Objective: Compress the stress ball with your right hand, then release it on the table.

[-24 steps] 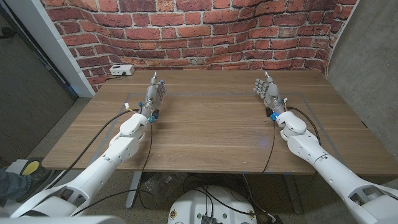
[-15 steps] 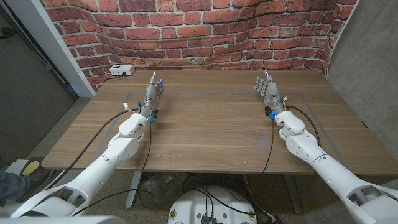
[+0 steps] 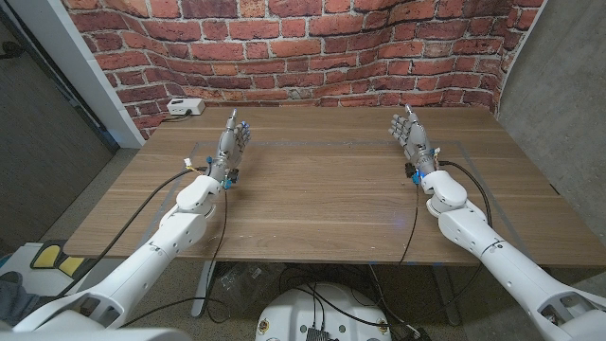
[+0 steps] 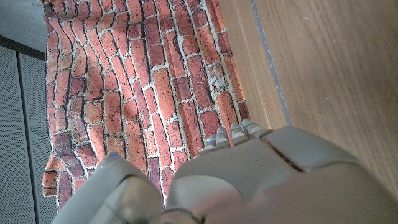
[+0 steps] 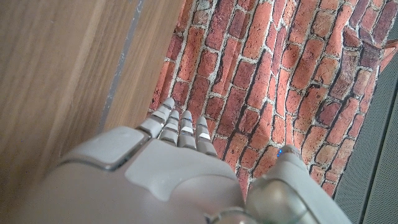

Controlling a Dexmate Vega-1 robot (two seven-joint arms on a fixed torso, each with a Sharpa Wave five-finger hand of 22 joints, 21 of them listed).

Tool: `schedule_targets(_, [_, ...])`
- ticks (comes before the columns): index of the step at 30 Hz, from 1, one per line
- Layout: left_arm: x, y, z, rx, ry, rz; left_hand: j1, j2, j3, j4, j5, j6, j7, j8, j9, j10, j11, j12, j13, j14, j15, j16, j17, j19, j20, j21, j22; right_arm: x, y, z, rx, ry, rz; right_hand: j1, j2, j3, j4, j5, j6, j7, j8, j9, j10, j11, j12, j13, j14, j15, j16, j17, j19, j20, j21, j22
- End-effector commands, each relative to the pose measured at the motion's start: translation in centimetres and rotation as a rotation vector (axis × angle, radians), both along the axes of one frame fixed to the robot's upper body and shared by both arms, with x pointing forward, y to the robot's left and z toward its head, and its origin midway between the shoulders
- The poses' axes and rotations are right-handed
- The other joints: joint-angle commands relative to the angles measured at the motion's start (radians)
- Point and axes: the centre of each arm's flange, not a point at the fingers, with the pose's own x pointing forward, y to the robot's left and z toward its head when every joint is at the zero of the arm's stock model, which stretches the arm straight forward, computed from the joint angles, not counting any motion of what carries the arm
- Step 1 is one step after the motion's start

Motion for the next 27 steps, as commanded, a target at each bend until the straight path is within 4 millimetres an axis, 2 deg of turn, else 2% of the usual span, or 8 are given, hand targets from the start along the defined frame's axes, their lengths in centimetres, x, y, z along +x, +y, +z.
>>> schedule_targets(1, [-1.3,0.6,-0.2,0.025,-0.009,0.033,0.021,0.009,-0.001,-0.009,0.01,0.037,-0.002,0.009,0.002,0.038,0.007,0.012,0.002,0.035,0.006,0.011,0.001,0.034,0.008,0.013,0.0,-2.1,-0.9,-0.1,-0.01,-0.044,-0.001,0.01,0.001,0.002,-0.006,0.004,0.012,0.022,0.006,0.003,0.013,0.002,0.005,0.002,0.009,0.004,0.005,0.006,0.01,-0.004,0.003,0.004])
schedule_targets(7, [-1.5,0.2,-0.1,0.04,-0.01,0.031,0.036,0.018,-0.001,-0.014,0.015,0.073,0.0,0.013,0.002,0.073,0.012,0.017,0.002,0.067,0.008,0.012,0.001,0.063,0.012,0.019,-0.001,-3.1,-2.1,-0.5,-0.009,-0.053,-0.013,0.011,0.003,0.001,-0.007,0.004,0.019,0.021,0.008,0.003,0.021,0.0,0.007,0.002,0.017,0.003,0.006,0.006,0.015,-0.003,0.004,0.004])
schedule_targets(12, [-1.7,-0.1,-0.1,0.044,-0.01,0.04,0.044,0.024,-0.001,-0.017,0.017,0.092,-0.003,0.014,0.001,0.092,0.009,0.019,0.002,0.085,0.005,0.012,0.001,0.077,0.017,0.021,-0.001,-3.7,-2.9,-0.9,0.0,-0.056,-0.022,0.011,0.006,-0.003,-0.009,0.004,0.08,0.0,0.027,0.005,0.041,0.002,0.01,0.003,0.032,0.002,0.005,0.006,0.026,-0.003,0.003,0.004])
schedule_targets(13, [-1.7,-0.2,-0.2,0.043,-0.011,0.044,0.049,0.027,-0.001,-0.018,0.018,0.109,-0.012,0.017,0.001,0.1,0.004,0.019,0.002,0.091,0.004,0.011,0.001,0.081,0.018,0.021,-0.002,-4.1,-3.3,-1.2,-0.001,-0.057,-0.025,0.012,0.006,-0.003,-0.009,0.004,0.087,-0.003,0.029,0.005,0.044,0.002,0.011,0.003,0.034,0.001,0.005,0.006,0.029,-0.003,0.003,0.004])
schedule_targets(16, [-1.9,-0.3,-0.1,0.037,-0.018,0.053,0.058,0.034,-0.001,-0.021,0.019,0.142,-0.01,0.021,0.001,0.126,-0.015,0.022,0.002,0.115,-0.009,0.011,0.001,0.101,0.024,0.024,-0.002,-4.6,-3.8,-1.5,-0.004,-0.063,-0.031,0.012,0.007,-0.003,-0.01,0.004,0.082,-0.003,0.026,0.006,0.05,0.001,0.013,0.003,0.037,0.001,0.005,0.006,0.032,-0.003,0.004,0.004])
schedule_targets(19, [-1.9,-0.5,-0.1,0.027,-0.028,0.06,0.063,0.037,-0.002,-0.022,0.02,0.162,-0.02,0.024,0.001,0.14,-0.019,0.023,0.002,0.119,-0.024,0.007,0.0,0.113,0.02,0.026,-0.002,-5.1,-4.3,-1.8,-0.004,-0.062,-0.039,0.013,0.009,-0.003,-0.01,0.004,0.072,-0.005,0.021,0.006,0.055,-0.001,0.014,0.003,0.04,-0.001,0.005,0.006,0.036,-0.003,0.004,0.004])
schedule_targets(27, [-1.7,-1.1,0.0,0.036,-0.043,0.059,0.073,0.043,-0.002,-0.026,0.02,0.191,-0.027,0.027,0.001,0.156,-0.022,0.022,0.002,0.134,-0.027,0.005,0.0,0.126,0.018,0.027,-0.002,-6.6,-5.5,-2.3,-0.009,-0.064,-0.063,0.015,0.011,-0.003,-0.011,0.004,0.068,-0.006,0.017,0.006,0.062,-0.003,0.015,0.003,0.05,-0.004,0.007,0.006,0.045,-0.005,0.006,0.004])
